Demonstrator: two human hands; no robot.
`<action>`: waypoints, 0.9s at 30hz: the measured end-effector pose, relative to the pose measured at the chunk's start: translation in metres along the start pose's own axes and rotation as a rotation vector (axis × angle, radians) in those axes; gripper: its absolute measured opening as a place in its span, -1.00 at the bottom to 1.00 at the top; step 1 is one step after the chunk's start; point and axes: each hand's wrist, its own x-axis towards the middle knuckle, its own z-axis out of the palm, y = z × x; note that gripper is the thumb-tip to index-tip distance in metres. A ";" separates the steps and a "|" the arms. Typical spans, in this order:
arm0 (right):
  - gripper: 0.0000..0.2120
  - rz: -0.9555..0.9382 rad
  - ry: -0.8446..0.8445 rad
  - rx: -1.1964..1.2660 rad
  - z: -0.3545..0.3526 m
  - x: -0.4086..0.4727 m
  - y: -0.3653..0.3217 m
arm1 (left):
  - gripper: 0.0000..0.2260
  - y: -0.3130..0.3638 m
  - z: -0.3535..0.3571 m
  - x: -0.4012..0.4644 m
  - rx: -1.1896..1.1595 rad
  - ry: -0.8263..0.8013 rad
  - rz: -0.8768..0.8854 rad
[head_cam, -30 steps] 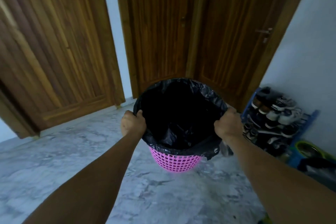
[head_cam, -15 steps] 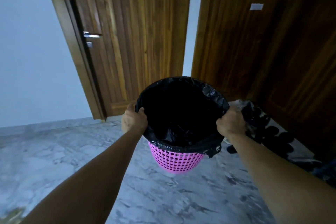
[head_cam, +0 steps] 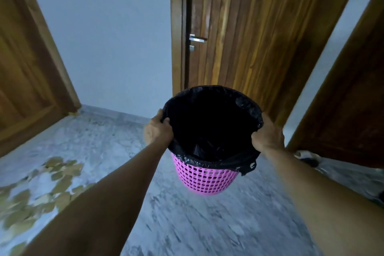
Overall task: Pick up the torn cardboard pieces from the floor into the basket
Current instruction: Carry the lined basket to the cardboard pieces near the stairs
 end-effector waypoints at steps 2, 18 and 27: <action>-0.41 -0.054 -0.040 0.055 0.026 0.018 -0.019 | -0.59 -0.010 -0.010 0.019 -0.021 0.052 -0.056; -0.32 -0.304 -0.289 -0.056 0.286 0.065 -0.234 | -0.64 -0.158 -0.161 0.184 0.006 0.390 -0.300; -0.43 -0.462 -0.419 -0.112 0.414 0.039 -0.367 | -0.59 -0.249 -0.264 0.261 0.022 0.554 -0.448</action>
